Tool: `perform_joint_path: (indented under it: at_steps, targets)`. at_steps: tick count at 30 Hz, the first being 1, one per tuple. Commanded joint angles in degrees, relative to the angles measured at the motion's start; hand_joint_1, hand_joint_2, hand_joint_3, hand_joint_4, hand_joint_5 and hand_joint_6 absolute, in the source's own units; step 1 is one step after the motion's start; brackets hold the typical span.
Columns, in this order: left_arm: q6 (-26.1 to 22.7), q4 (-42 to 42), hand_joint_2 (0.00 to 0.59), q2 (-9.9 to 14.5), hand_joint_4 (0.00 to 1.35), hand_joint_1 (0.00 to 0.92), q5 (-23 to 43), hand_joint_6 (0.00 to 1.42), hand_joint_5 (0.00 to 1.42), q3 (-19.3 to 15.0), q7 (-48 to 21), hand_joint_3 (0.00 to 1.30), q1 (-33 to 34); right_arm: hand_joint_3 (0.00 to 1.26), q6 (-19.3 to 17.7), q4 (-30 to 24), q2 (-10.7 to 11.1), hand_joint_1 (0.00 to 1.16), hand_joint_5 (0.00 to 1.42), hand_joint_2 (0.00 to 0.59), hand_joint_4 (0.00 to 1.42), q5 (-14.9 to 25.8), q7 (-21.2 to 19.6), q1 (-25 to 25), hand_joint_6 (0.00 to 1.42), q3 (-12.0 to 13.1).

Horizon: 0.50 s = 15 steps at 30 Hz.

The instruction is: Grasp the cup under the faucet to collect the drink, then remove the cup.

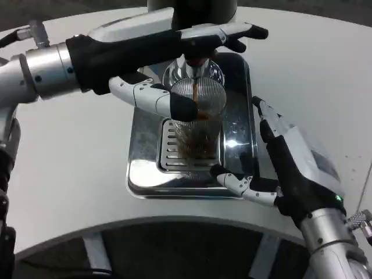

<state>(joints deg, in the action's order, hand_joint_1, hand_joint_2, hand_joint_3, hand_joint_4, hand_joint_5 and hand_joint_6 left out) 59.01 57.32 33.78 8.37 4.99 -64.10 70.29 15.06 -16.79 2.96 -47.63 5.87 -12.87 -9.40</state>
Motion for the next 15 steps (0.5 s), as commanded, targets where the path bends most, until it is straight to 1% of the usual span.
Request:
perform_joint_path:
  at_steps: [1, 2, 5, 8, 12, 15]
  targets:
    - [-0.8, 0.5, 0.053, 1.9, 0.00, 0.000, -2.0, 0.00, 0.10, 0.5, -1.3, 0.06, -2.7, 0.00, 0.6, 1.9, 0.4, 0.63, 0.00, 0.217, 0.00, 1.8, -1.2, -1.5, 0.00, -0.5]
    - [-0.8, 0.5, 0.053, 1.9, 0.00, 0.000, -2.0, 0.00, 0.10, 0.4, -1.3, 0.06, -2.7, 0.00, 0.7, 2.4, 0.4, 0.62, 0.00, 0.206, 0.00, 2.2, -1.2, -2.0, 0.00, -0.6]
    - [-0.9, 0.5, 0.053, 2.0, 0.00, 0.000, -2.0, 0.00, 0.10, 0.2, -1.2, 0.06, -2.7, 0.00, 0.9, 3.7, 0.5, 0.61, 0.00, 0.206, 0.00, 3.2, -1.5, -3.2, 0.00, -0.7]
    - [-0.9, 0.6, 0.053, 2.1, 0.00, 0.000, -1.9, 0.00, 0.10, 0.1, -1.2, 0.06, -2.7, 0.00, 1.0, 5.0, 0.7, 0.57, 0.00, 0.199, 0.00, 3.9, -2.1, -4.4, 0.00, -1.0]
    - [-1.0, 0.5, 0.053, 2.1, 0.00, 0.000, -1.8, 0.00, 0.11, 0.0, -1.3, 0.07, -2.8, 0.00, 1.2, 6.3, 0.7, 0.56, 0.00, 0.199, 0.00, 4.5, -2.8, -5.9, 0.00, -1.2]
    - [-1.0, 0.4, 0.053, 2.2, 0.00, 0.000, -1.8, 0.00, 0.11, 0.0, -1.2, 0.07, -2.9, 0.00, 1.4, 7.2, 0.8, 0.55, 0.00, 0.186, 0.00, 5.1, -3.1, -7.0, 0.00, -1.4]
